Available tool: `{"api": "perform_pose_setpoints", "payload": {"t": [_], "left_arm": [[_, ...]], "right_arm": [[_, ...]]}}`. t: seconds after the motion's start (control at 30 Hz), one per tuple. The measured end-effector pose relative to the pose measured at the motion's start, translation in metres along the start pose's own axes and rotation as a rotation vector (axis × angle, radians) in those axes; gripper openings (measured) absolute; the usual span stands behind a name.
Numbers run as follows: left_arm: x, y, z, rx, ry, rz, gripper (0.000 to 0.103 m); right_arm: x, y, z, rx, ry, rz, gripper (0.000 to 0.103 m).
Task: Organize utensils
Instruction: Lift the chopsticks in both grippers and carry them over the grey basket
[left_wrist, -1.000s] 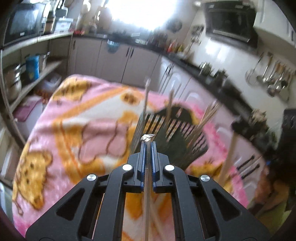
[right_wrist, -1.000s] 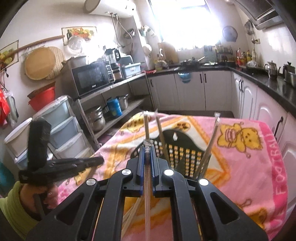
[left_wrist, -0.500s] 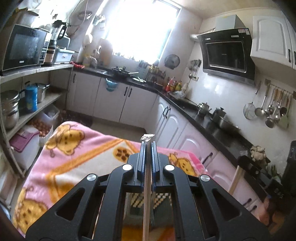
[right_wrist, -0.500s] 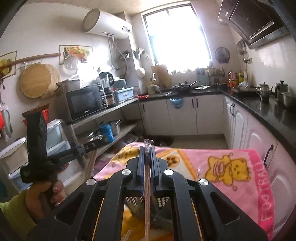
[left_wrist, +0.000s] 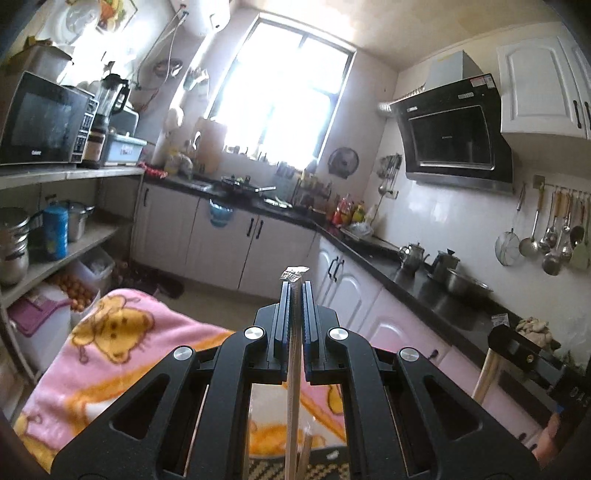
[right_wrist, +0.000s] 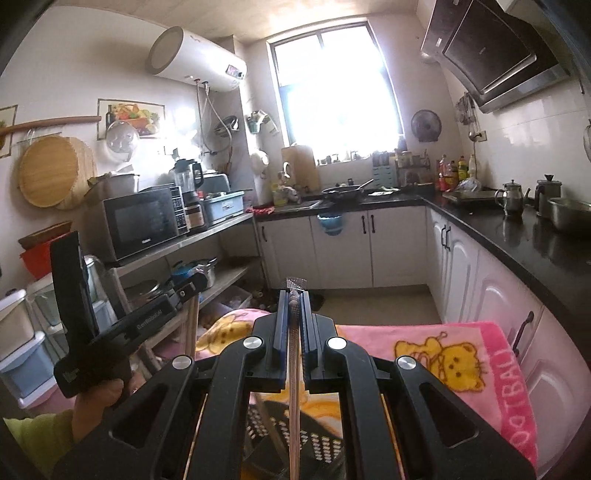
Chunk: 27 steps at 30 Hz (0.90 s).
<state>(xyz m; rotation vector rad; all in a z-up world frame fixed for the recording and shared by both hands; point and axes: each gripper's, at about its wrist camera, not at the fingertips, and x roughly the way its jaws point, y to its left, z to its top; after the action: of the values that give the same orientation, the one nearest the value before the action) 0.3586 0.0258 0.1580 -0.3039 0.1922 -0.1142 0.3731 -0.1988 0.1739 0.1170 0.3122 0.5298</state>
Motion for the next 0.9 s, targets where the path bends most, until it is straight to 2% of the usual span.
{"api": "perform_pose_setpoints", "payload": {"t": [0.4, 0.9], "left_arm": [[0.03, -0.002, -0.03, 0.036, -0.042, 0.006, 0.001], [0.04, 0.005, -0.053, 0.04, -0.023, -0.01, 0.001]], "right_arm": [[0.027, -0.016, -0.024, 0.029, 0.028, -0.01, 0.006], [0.039, -0.024, -0.024, 0.033, -0.041, -0.022, 0.006]]}}
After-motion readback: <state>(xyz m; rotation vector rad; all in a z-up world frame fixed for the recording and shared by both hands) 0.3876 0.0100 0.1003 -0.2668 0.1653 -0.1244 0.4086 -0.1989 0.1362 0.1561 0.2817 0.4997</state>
